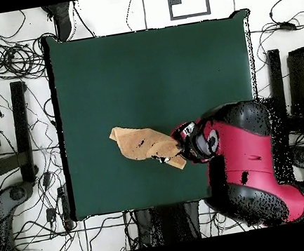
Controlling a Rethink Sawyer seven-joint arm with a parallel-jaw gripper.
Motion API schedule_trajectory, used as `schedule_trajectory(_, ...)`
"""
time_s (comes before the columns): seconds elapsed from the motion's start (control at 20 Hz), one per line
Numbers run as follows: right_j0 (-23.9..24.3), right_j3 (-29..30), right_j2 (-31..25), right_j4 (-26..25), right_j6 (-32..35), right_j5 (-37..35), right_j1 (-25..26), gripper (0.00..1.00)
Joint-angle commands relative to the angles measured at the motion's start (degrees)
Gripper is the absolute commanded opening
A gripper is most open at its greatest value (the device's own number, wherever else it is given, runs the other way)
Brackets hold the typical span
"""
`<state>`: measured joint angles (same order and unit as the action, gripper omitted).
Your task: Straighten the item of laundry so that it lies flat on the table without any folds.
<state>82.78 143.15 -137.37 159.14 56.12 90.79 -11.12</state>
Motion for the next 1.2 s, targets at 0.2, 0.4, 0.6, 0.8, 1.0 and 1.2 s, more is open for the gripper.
schedule_trajectory(0.2, -5.6, 11.0, 10.0, -13.5, -17.6, -10.5, -2.5, 0.00)
schedule_trajectory(0.4, -5.8, 6.6, 11.9, -6.0, -20.2, -8.4, -1.9, 0.00)
schedule_trajectory(0.6, -6.4, 6.3, 16.4, -13.2, -26.5, -10.4, -2.6, 0.00)
schedule_trajectory(0.8, -8.1, 6.1, 26.7, -32.0, -36.6, -17.6, -3.9, 0.00)
schedule_trajectory(1.0, -9.4, 4.1, 29.5, -34.5, -42.6, -19.2, -6.8, 0.00)
schedule_trajectory(1.2, -10.9, 3.6, 33.5, -42.3, -46.5, -24.8, -9.7, 0.00)
